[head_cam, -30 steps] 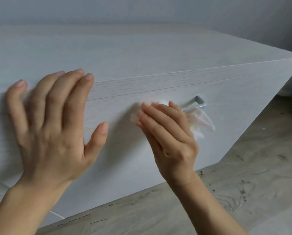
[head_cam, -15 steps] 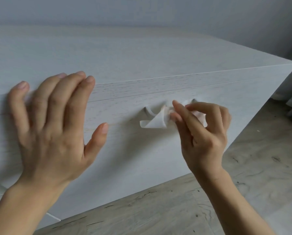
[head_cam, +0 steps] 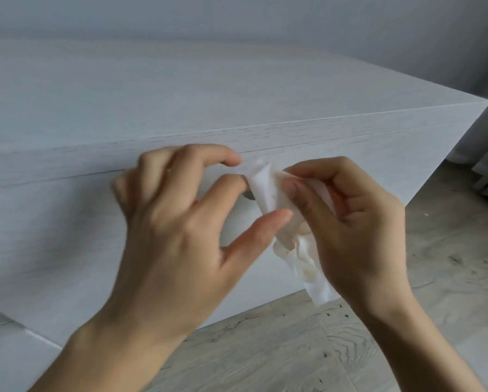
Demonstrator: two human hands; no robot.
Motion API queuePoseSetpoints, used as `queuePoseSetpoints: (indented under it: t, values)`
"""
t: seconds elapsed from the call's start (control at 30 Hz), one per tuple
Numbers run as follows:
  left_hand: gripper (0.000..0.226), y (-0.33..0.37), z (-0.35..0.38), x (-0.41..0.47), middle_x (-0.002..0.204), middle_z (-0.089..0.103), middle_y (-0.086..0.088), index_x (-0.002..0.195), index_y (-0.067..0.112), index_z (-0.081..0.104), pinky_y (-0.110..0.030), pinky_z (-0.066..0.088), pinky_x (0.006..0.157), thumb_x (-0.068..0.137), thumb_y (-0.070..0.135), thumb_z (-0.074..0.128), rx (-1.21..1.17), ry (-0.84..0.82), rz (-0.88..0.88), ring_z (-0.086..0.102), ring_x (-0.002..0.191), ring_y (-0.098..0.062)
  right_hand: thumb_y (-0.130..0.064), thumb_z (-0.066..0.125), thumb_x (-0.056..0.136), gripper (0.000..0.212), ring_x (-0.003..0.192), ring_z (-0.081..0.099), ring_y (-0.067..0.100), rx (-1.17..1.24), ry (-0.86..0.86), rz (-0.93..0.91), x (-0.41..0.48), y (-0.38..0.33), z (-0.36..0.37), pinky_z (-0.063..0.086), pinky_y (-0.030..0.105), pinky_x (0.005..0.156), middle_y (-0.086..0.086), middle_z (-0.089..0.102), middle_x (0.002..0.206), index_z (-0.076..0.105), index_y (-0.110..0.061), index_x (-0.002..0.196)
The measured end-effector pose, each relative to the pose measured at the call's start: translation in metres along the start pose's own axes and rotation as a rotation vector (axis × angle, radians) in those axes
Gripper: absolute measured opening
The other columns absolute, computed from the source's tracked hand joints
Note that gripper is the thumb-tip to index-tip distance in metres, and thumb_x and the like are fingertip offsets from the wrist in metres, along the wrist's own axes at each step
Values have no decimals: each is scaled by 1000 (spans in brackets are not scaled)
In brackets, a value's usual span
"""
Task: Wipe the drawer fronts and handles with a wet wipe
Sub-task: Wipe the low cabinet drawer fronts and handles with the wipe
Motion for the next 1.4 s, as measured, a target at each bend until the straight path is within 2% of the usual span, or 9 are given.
queuePoseSetpoints:
  t: [0.13,0.23,0.33,0.47,0.57,0.73,0.97,1.13,1.4]
  values:
    - [13,2,7,3,93,66,3,89,10,70,-25,47,77,92,20,62,-270,-43,-68,60,84,-12,-17,77,78,31,76,60,0,95,-173,149,-2,8,0,45,11,70,-18,61,78,64,-40,95]
    - [14,-5,11,0,76,67,7,84,12,62,-7,41,59,91,24,63,-341,-122,-194,56,67,3,-35,85,68,14,65,54,0,72,-264,227,-2,16,-5,39,8,59,-15,56,68,74,-35,76]
    - [21,-9,9,0,64,62,12,83,13,59,-4,35,49,92,31,66,-311,-131,-210,47,53,9,-47,84,67,33,68,66,9,147,-304,322,-1,20,-11,51,24,60,-7,70,75,68,-19,74]
    - [15,-5,2,15,71,62,2,88,7,62,-28,45,58,90,22,62,-135,-24,-86,52,63,-9,-26,75,82,20,65,57,-3,-70,-55,230,16,18,-29,42,10,57,-15,65,75,55,-29,79]
    - [8,-1,8,25,71,63,-8,90,2,64,-36,33,65,88,9,66,128,23,38,54,64,-31,-15,71,86,29,81,52,-4,-228,61,76,25,17,-22,38,6,72,-15,57,84,48,-32,93]
    - [10,-2,21,19,74,62,-13,93,3,65,-40,32,67,96,9,59,289,-8,127,58,66,-34,-4,58,92,13,92,55,28,-550,313,-368,2,7,-7,44,36,81,15,62,100,67,0,101]
    - [20,-12,8,18,98,60,-22,112,2,61,-46,33,71,97,14,61,285,86,104,44,86,-36,-34,52,99,42,121,56,29,-631,161,-524,-27,15,49,39,43,109,16,64,122,63,1,121]
    - [28,-38,-11,8,127,48,-18,122,4,52,-62,47,85,103,23,46,239,98,52,55,105,-44,-25,55,99,34,119,56,28,-505,304,-488,-18,30,30,39,46,108,16,65,118,65,4,115]
    - [38,-80,-9,2,145,41,-21,131,11,42,-70,31,106,106,38,32,167,49,-107,36,139,-41,-24,68,90,25,94,65,21,-381,289,-584,-8,24,19,48,38,94,10,72,96,74,-1,97]
Point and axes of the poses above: each hand's wrist, its own x-axis towards the middle knuckle, its own z-axis out of the palm, y = z × x, the point moved 7 cm from there along x, towards the middle knuckle
